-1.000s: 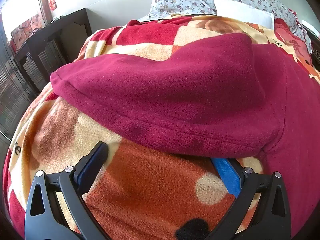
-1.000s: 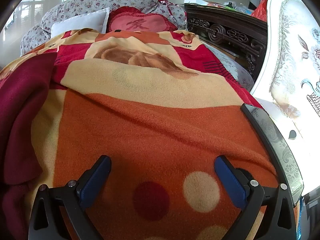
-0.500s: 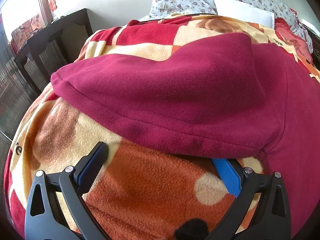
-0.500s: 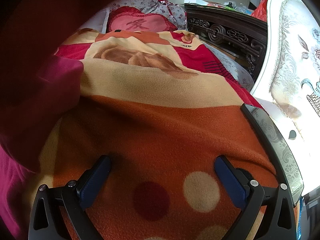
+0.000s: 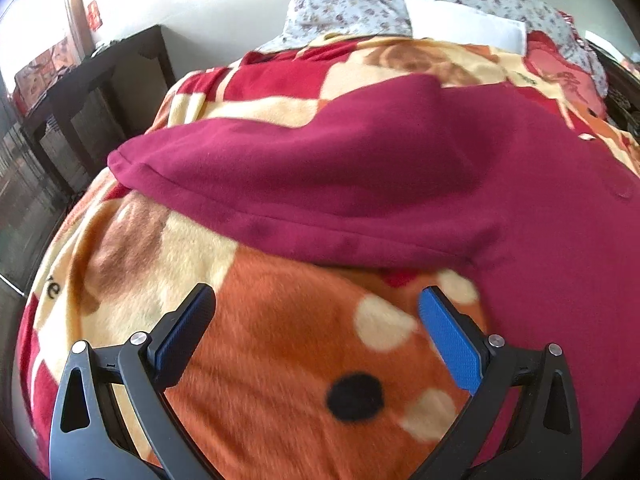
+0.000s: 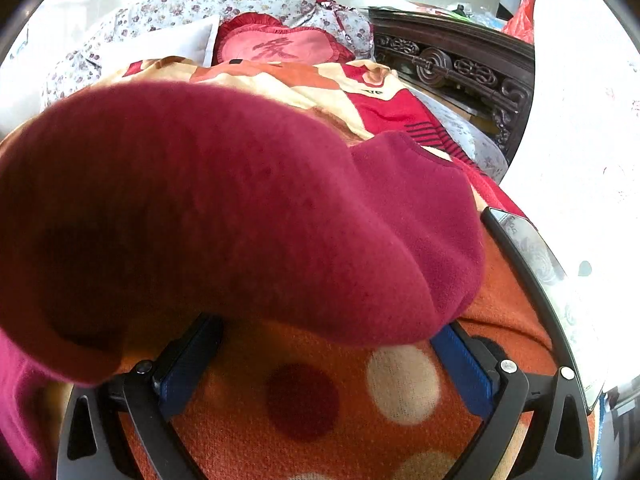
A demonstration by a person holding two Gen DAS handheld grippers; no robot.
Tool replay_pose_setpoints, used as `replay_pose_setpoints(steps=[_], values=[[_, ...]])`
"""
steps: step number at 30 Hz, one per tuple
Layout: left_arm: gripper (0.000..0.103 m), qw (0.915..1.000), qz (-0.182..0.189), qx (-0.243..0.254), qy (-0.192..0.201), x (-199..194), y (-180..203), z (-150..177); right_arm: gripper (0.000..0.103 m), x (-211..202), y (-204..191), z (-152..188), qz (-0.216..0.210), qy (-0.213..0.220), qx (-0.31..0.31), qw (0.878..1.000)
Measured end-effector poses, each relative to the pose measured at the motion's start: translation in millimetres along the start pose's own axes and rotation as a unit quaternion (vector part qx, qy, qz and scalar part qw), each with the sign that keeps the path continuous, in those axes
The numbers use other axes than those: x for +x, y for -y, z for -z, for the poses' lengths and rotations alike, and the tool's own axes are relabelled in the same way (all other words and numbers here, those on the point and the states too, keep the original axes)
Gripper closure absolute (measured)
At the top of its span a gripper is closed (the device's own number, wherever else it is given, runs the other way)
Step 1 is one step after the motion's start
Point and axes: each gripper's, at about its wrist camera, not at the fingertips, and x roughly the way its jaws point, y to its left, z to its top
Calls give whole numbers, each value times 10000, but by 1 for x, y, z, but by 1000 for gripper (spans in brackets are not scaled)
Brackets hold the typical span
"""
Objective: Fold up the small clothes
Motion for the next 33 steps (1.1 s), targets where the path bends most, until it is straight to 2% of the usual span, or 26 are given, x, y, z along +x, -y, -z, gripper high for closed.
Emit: replay_pose_setpoints(steps=[5, 9, 14, 18, 20, 24, 28, 31, 33], values=[[1, 9996, 193, 86, 192, -32, 13, 1, 0, -4, -3, 4, 62, -82, -96, 9999], [1, 9984, 341, 268, 373, -62, 25, -1, 2, -29, 2, 8, -239, -330, -302, 9987], [1, 9958, 492, 521, 568, -91, 41, 2, 2, -101, 32, 26, -671, -118, -72, 9977], [1, 9937, 703, 577, 649, -112, 52, 6, 2, -175, 52, 36, -868, 118, -217, 9959], [1, 9923, 799, 629, 701, -122, 57, 7, 2, -207, 61, 36, -1118, 144, -262, 9933], [1, 9899, 929, 754, 759, -137, 66, 9, 2, -275, 70, 35, -1924, 266, -202, 9807], [1, 9882, 1020, 763, 846, -150, 70, 8, 2, -320, 59, 21, -2708, 418, -226, 9615], [1, 9884, 999, 737, 879, -156, 71, 7, 2, -335, 35, 14, -2565, 664, -407, 9634], [1, 9885, 969, 759, 883, -158, 73, 6, 2, -331, 14, 12, -2518, 759, -503, 9635]])
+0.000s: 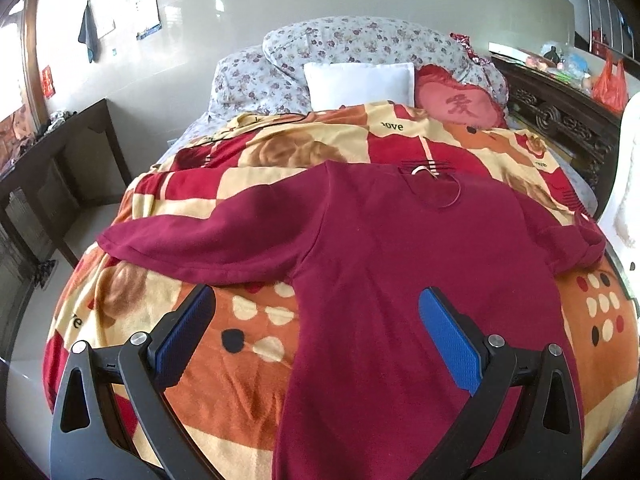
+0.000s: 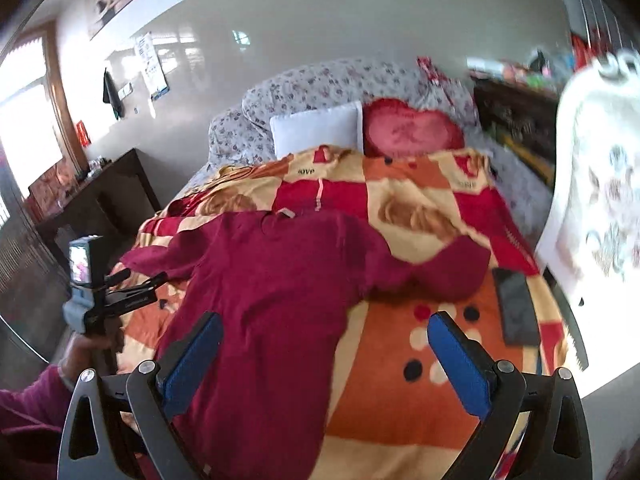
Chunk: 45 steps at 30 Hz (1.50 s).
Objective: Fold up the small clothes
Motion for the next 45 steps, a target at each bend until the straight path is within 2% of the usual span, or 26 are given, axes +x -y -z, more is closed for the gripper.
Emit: replay_pose_setpoints(steps=[5, 9, 15, 24, 45], values=[[1, 10000, -36, 16, 39, -1, 4, -4, 2, 67, -30, -4, 69, -141, 138, 9998], [1, 10000, -44, 7, 47, 2, 5, -7, 2, 116, -52, -5, 329, -250, 75, 9991], [1, 10000, 21, -73, -28, 10, 5, -13, 2, 158, -77, -14, 578, -299, -57, 9979], [1, 10000, 11, -40, -86, 24, 10, -18, 2, 188, -83, -18, 656, -434, 130, 9968], [1, 9996, 43, -136, -254, 60, 13, -24, 2, 228, -90, -23, 777, -647, 171, 9947]])
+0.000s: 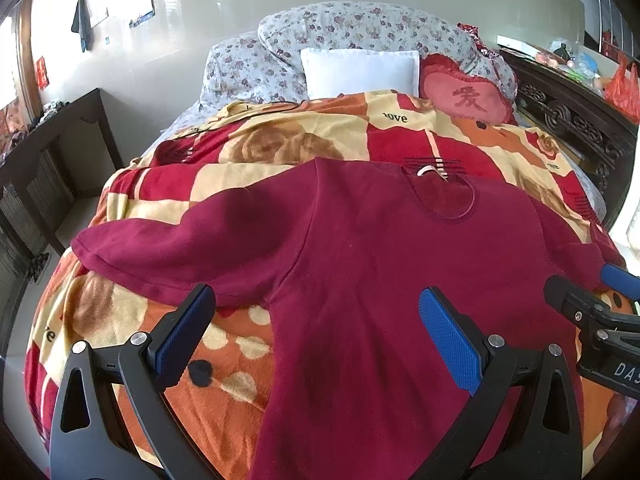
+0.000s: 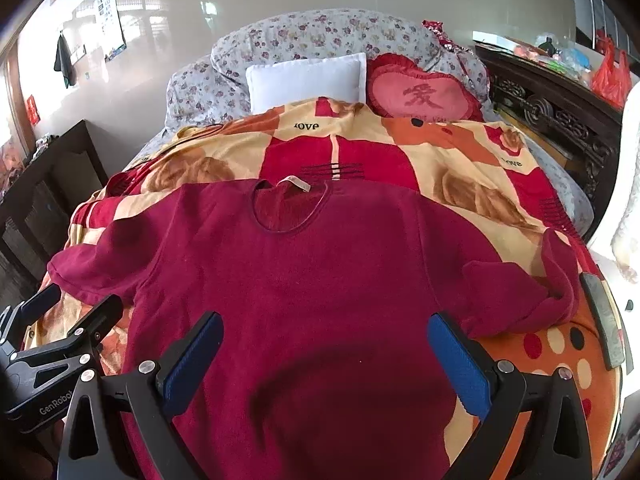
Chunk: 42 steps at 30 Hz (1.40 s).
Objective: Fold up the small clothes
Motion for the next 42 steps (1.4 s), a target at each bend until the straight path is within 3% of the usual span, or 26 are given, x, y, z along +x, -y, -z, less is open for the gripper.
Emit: replay_pose_setpoints(steps=[42], values=[[1, 9996, -85, -26, -258, 35, -4, -1, 2, 40, -12, -1, -23, -293, -87, 9995]])
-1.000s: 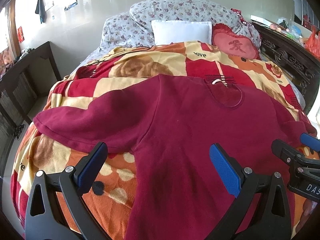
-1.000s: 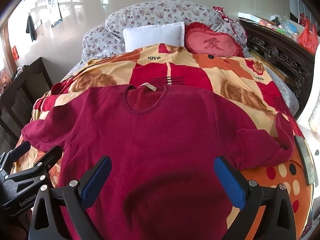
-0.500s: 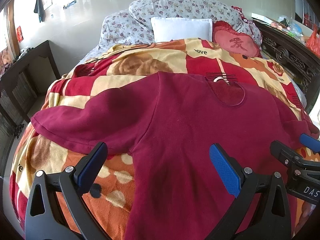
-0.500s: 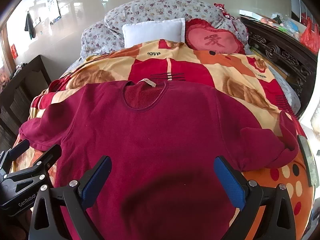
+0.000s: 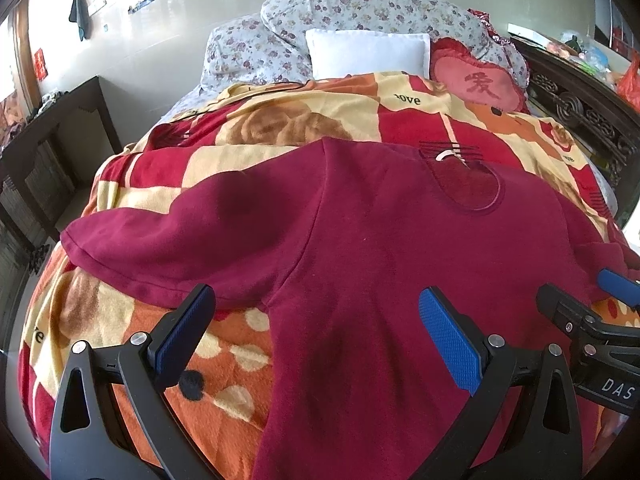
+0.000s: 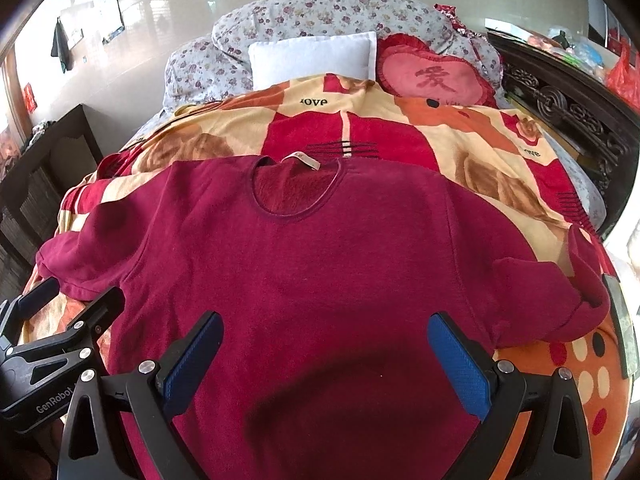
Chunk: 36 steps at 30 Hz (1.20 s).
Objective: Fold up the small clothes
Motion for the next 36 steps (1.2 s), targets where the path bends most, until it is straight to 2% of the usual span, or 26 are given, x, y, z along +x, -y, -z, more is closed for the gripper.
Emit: replay_pose_setpoints(steps=[18, 25, 30, 33, 36], values=[[1, 9999, -8, -74, -105, 11, -3, 1, 2, 13, -7, -1, 0, -99, -22, 9999], [1, 9996, 8, -219, -164, 12, -17, 0, 2, 20, -13, -2, -45, -142, -67, 9999], [1, 9983, 50, -514, -257, 13, -53, -2, 2, 24, -22, -3, -121, -165, -126, 9997], [1, 9961, 37, -817, -326, 15, -88, -4, 2, 26, -27, -4, -183, -176, -159, 9996], [1, 9924, -147, -1187, -300, 17, -133, -9, 2, 29, -34, -4, -253, -217, -201, 9992]])
